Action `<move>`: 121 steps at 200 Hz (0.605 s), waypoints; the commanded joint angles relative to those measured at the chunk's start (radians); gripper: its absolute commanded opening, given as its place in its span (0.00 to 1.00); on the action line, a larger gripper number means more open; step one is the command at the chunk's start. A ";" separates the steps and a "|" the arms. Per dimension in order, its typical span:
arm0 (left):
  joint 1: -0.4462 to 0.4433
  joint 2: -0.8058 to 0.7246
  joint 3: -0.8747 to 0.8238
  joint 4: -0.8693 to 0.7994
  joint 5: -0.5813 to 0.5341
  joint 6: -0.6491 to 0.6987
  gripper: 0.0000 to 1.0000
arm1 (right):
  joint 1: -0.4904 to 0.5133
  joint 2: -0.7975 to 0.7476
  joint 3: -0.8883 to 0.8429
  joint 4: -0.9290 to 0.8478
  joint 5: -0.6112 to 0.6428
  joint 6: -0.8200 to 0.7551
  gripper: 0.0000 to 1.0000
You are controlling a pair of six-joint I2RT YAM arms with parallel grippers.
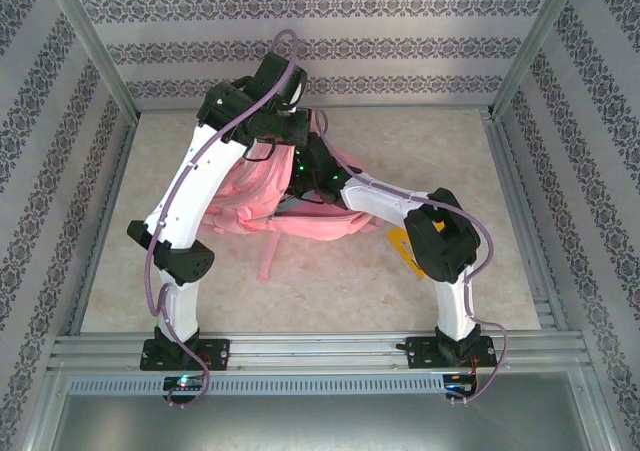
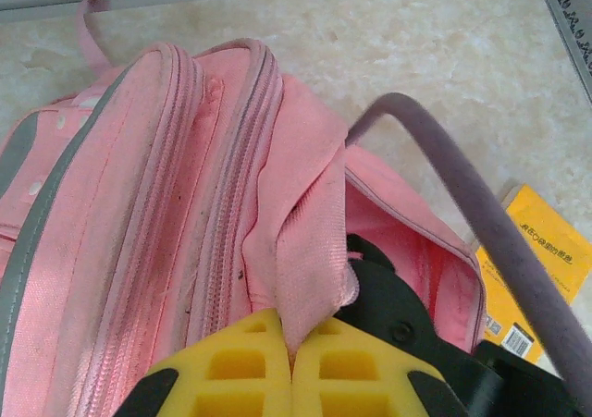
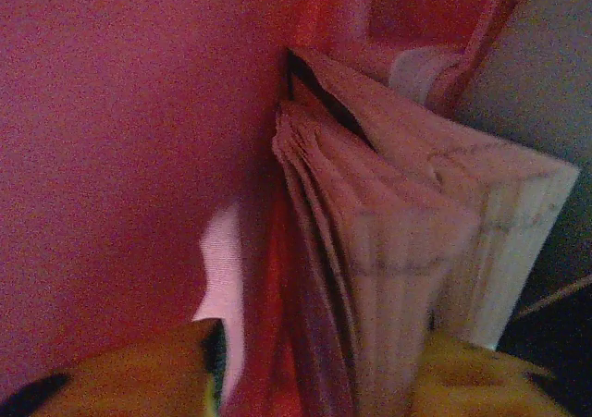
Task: Pack books, pencil case, and school supplies into a backpack
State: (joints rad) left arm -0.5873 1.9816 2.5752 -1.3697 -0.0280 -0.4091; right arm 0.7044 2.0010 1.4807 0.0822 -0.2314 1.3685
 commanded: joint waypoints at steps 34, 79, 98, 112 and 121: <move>0.057 -0.029 0.054 0.112 0.002 -0.032 0.00 | -0.051 -0.211 -0.028 -0.133 -0.007 -0.201 0.62; 0.085 -0.024 -0.011 0.118 -0.006 -0.085 0.00 | -0.111 -0.391 -0.161 -0.283 -0.040 -0.368 0.59; 0.087 -0.049 -0.105 0.179 -0.004 -0.089 0.00 | -0.131 -0.463 -0.170 -0.396 -0.027 -0.490 0.57; 0.101 -0.082 -0.210 0.237 0.007 -0.107 0.00 | -0.142 -0.524 -0.180 -0.478 0.006 -0.580 0.53; 0.120 -0.114 -0.316 0.298 0.031 -0.131 0.00 | -0.151 -0.564 -0.192 -0.527 0.026 -0.630 0.49</move>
State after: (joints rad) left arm -0.5213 1.9503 2.4210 -1.2449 0.0093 -0.4820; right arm 0.5667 1.5349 1.3167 -0.2535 -0.2466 0.9413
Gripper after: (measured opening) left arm 0.051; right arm 0.525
